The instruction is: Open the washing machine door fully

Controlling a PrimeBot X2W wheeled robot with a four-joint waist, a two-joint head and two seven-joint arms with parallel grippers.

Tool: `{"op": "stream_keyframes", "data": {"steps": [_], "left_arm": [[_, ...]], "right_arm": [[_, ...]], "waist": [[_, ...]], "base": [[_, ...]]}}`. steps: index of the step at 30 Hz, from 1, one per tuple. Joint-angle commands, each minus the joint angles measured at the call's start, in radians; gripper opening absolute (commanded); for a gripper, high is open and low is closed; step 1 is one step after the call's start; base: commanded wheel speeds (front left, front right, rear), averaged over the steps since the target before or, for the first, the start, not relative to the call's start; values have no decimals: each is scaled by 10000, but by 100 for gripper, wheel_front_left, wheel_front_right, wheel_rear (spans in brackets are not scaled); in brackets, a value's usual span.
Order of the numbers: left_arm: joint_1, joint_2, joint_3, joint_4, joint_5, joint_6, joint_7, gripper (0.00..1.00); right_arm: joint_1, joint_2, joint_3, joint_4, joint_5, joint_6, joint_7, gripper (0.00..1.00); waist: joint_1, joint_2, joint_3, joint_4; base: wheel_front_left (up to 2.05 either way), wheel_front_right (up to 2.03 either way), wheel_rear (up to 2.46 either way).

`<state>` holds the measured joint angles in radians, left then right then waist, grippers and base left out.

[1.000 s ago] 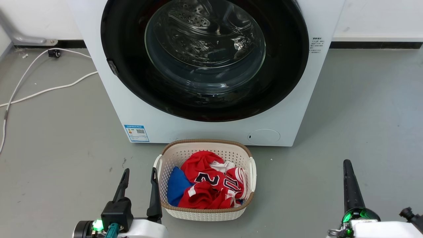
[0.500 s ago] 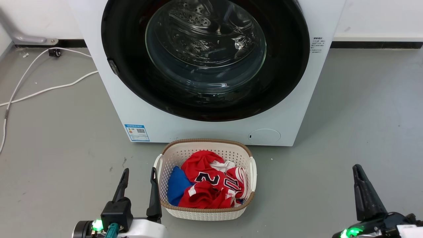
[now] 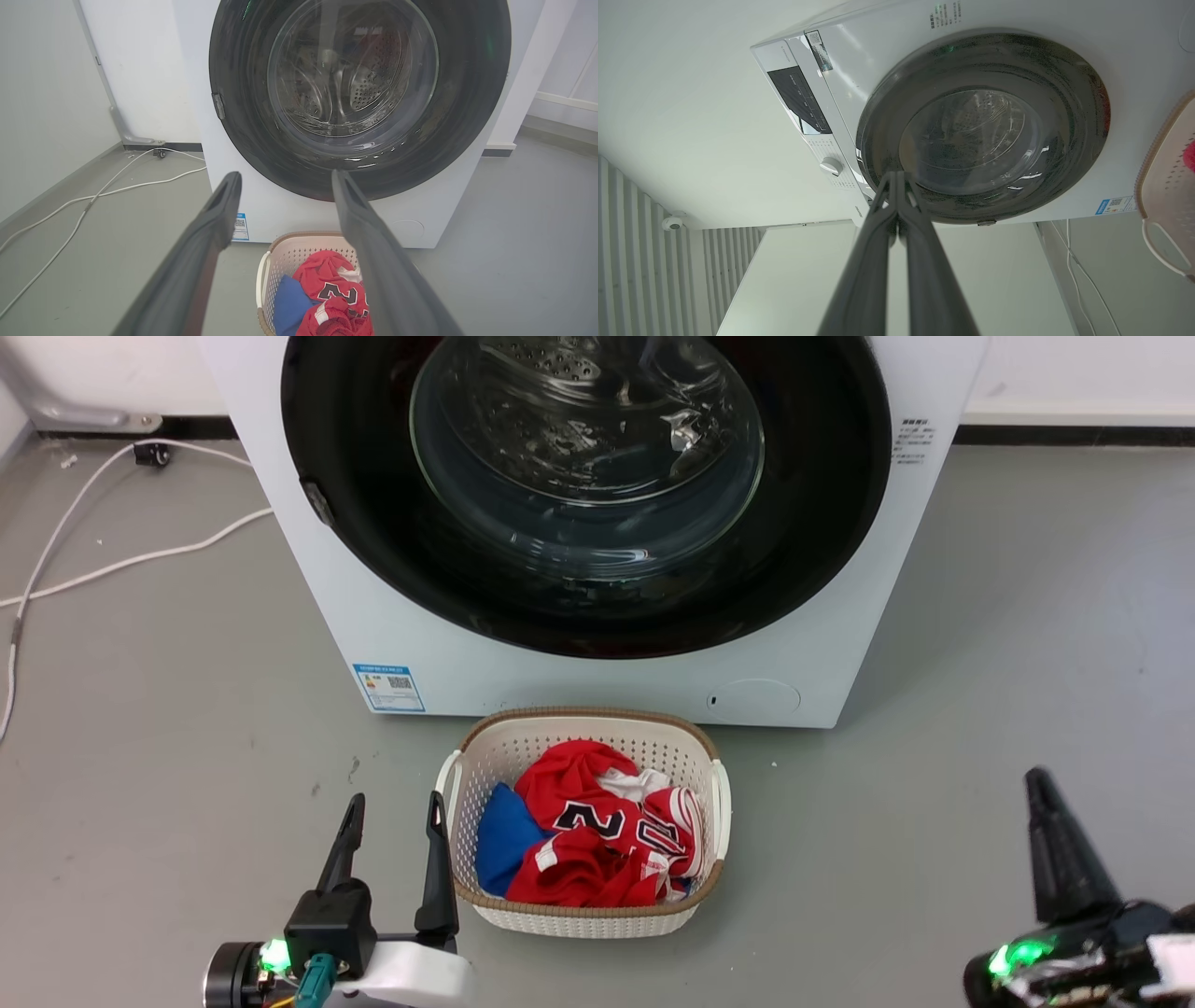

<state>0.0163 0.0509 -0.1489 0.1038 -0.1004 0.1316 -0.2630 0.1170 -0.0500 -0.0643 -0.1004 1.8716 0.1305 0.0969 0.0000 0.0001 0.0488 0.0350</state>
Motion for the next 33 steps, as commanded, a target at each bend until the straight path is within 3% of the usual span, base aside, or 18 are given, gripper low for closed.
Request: {"op": "stream_keyframes", "data": {"steps": [1,3,4,6,14,26,33], "left_arm": [[-176,-11,49,-65,78,-1,-28,100],[-267,-11,54,-95,87,-3,-28,100],[-483,-11,35,-167,104,-29,-28,100],[-717,-13,5,-237,147,-53,-28,100],[-1855,-10,-73,-443,246,-206,-28,100],[-3304,-12,-379,-682,219,-249,-28,100],[-3644,-13,-646,-721,127,-178,-28,100]], "right_arm": [[-521,-5,-339,136,-114,4,125,0],[-772,-6,-533,240,-167,4,183,0],[-1639,-155,-1139,618,-262,4,404,0],[-2346,-397,-1422,951,-372,3,590,0],[-5467,-1793,-2077,2951,-389,4,1133,0],[-10296,-3668,-862,5949,-822,4,2132,0],[-12024,-4121,355,7003,-1448,4,2891,0]], "waist": [[0,-1,221,27],[0,-1,335,34],[0,-1,732,69],[0,-1,1078,103],[0,-1,2590,361],[0,-1,4757,659],[0,-1,5371,901]], "base": [[0,0,0],[0,0,0],[0,0,0],[0,0,0],[0,0,0],[0,0,0],[0,0,0]]}}
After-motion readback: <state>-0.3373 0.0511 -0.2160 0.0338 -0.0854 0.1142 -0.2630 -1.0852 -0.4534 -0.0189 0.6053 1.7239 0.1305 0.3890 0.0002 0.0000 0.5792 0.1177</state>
